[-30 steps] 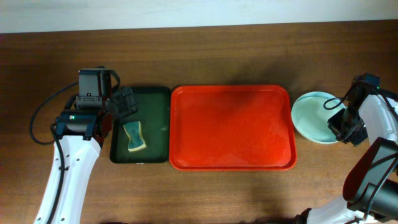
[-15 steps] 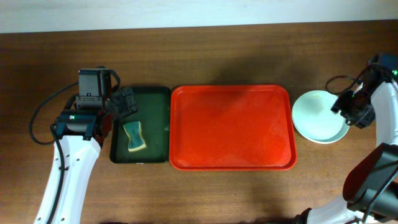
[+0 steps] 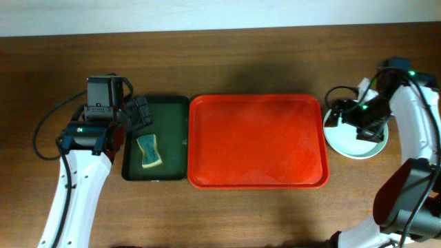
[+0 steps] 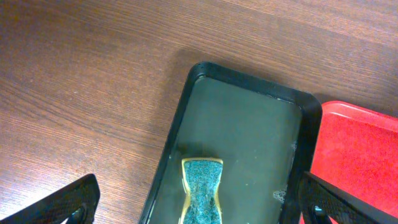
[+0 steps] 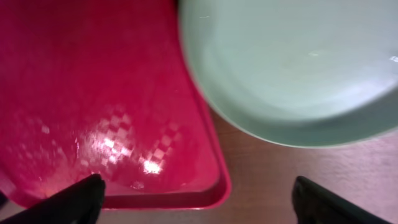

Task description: Clean dirty plates on tray and stack at the side

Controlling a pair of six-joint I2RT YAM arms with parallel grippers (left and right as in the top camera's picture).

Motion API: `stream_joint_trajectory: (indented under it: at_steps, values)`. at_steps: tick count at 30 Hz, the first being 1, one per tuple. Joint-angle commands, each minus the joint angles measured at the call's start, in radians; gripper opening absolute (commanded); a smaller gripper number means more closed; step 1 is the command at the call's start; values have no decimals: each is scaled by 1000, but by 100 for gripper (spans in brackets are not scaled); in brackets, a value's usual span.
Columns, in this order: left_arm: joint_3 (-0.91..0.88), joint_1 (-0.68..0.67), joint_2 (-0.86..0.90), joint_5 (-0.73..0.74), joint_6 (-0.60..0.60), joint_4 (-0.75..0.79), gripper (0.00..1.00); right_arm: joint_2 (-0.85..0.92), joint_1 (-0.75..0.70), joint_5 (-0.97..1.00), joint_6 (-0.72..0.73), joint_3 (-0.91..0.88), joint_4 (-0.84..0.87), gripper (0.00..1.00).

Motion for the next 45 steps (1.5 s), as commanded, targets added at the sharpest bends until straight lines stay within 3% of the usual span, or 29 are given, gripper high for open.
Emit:
stream_joint_trajectory:
  at_steps: [1, 26, 33, 41, 45]
  values:
    - [8, 2, 3, -14, 5, 2, 99, -16, 54, -15, -32, -5, 1, 98]
    - [8, 2, 3, -14, 5, 2, 99, -45, 71, -15, -32, -5, 9, 98]
    - [8, 2, 3, -14, 5, 2, 99, -237, 71, -15, -32, -5, 13, 98]
    - [8, 2, 3, -14, 5, 2, 99, -599, 74, -15, -32, -5, 12, 98]
    - [8, 2, 3, -14, 5, 2, 99, -742, 148, -15, -32, -5, 12, 98]
